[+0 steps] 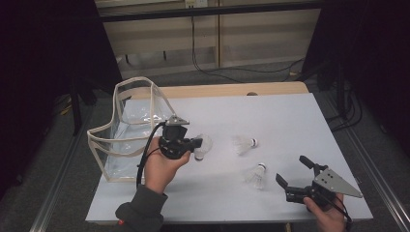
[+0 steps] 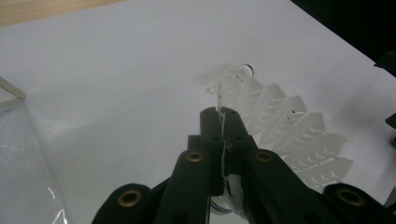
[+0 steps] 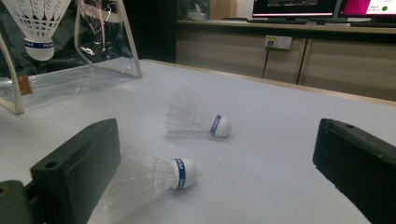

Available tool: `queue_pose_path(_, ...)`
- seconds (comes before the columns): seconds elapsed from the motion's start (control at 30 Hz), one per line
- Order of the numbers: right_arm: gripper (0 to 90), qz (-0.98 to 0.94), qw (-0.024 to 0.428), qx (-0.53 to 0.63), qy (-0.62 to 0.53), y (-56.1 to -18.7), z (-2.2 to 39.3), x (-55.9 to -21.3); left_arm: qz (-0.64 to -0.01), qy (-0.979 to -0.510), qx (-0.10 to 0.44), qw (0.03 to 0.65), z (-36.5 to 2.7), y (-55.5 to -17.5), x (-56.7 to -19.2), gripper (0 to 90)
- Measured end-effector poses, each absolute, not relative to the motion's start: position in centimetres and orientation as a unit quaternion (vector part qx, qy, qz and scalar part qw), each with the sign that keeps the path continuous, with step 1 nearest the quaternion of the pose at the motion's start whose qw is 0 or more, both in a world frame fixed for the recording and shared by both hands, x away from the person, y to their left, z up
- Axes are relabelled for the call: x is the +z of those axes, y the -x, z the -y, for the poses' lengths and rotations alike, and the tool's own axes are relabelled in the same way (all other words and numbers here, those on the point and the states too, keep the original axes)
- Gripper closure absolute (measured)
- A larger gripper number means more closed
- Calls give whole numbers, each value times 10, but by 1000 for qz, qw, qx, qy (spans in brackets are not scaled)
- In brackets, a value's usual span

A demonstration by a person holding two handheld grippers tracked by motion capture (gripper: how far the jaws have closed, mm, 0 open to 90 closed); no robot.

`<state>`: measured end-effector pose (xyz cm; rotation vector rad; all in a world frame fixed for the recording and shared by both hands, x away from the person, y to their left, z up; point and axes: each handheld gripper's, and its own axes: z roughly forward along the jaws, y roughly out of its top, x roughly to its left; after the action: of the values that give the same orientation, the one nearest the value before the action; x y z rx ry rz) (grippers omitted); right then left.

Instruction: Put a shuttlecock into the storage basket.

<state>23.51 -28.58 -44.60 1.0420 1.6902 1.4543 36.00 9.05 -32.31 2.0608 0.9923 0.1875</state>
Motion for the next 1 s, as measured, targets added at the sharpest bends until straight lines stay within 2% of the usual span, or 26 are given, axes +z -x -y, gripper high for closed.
queue_pose_path(1.0, 10, -648, 334, 558, -396, -234, 286, -445, -399, -818, 71, 409, -93, -371, -296, 900)
